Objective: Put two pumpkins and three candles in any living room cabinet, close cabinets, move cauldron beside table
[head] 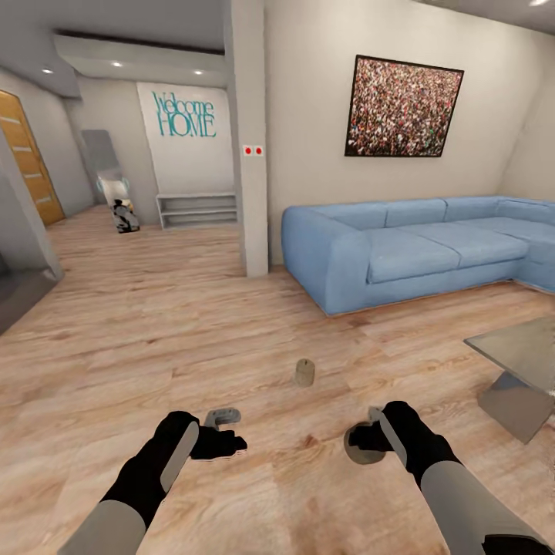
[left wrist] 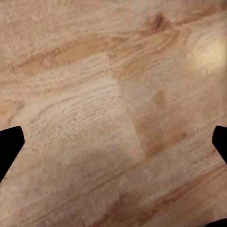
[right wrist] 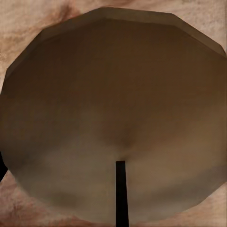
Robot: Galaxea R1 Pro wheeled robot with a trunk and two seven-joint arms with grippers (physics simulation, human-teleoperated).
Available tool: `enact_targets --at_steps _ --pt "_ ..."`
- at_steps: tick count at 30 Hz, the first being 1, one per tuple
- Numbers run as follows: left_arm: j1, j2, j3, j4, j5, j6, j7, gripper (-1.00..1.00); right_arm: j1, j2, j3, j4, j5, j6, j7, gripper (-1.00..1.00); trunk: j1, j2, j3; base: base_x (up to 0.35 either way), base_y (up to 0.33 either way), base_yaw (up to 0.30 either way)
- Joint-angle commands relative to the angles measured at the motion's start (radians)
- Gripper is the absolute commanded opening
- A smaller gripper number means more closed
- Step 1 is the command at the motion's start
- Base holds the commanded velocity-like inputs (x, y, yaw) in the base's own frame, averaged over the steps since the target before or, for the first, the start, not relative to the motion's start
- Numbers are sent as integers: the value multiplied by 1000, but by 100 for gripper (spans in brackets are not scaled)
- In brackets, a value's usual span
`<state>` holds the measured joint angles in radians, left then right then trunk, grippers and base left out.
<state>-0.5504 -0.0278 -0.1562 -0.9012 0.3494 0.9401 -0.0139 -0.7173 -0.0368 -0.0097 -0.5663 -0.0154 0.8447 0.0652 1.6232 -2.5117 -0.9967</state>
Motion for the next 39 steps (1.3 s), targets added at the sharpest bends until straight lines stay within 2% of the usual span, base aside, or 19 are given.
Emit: enact_targets --at_steps 1,14,26,32,39 --pt "0 0 0 -1 -1 3 -1 100 -1 0 -1 -1 -3 5 1 -100 0 0 0 238 260 -270" --pt "0 0 0 -2 -1 3 -4 100 -1 0 -2 -1 -5 5 1 -100 0 0 12 241 247 -269" --pt "0 0 -1 -1 -1 3 -3 100 -1 0 -1 -1 -4 5 1 -100 0 0 21 80 36 -247" --pt "0 -1 -2 -1 -1 3 -3 100 -1 0 0 -1 -4 5 0 -100 0 0 22 287 72 -78" --pt "0 -1 -1 -1 -1 3 -4 100 -1 0 -1 -1 -5 5 1 -100 0 0 22 332 53 -259"
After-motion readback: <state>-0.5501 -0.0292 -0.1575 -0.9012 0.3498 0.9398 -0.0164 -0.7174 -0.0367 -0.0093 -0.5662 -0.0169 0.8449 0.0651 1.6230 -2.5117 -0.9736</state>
